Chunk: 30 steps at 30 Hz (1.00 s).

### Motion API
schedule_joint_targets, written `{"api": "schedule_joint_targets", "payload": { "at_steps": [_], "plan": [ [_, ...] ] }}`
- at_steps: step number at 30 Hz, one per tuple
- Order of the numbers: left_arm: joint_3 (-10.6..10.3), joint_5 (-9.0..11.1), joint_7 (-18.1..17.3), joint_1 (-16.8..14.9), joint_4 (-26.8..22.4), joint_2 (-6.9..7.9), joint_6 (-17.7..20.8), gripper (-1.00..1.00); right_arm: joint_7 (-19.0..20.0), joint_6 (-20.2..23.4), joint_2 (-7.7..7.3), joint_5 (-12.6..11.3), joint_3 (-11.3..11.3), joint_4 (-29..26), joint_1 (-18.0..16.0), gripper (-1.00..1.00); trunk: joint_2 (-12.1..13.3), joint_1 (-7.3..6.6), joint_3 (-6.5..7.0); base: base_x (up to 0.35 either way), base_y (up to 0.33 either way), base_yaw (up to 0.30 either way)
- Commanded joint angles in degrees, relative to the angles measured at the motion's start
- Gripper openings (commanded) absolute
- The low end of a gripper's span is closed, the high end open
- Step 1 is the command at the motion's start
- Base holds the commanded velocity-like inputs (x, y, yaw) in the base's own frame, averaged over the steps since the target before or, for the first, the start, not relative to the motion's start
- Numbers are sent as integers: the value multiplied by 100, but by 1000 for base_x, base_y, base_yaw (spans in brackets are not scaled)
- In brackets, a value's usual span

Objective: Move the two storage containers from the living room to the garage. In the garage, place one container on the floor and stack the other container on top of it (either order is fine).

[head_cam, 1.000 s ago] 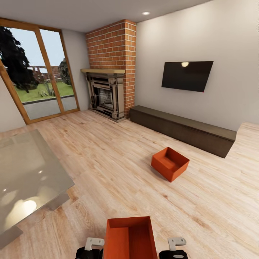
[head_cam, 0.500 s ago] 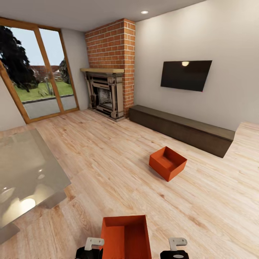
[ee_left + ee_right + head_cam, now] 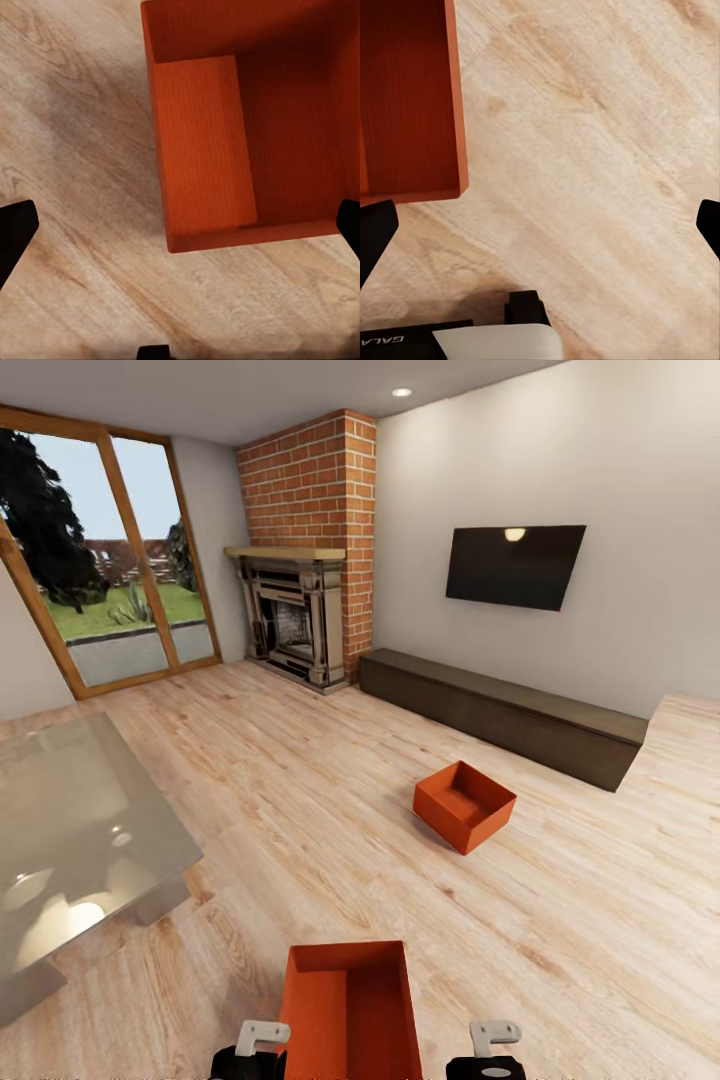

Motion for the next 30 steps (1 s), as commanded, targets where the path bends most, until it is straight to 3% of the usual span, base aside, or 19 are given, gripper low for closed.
{"api": "schedule_joint_targets", "payload": {
  "at_steps": [1,30],
  "plan": [
    [-49,59,33,-4,4,3,-17,100,-20,51,-1,33,15,-8,-2,100,-4,0,-14,-12,0,0],
    [-50,59,30,-4,9,3,-17,100,-12,63,4,33,16,19,-5,100,-4,0,-277,-1,0,0]
  ]
}}
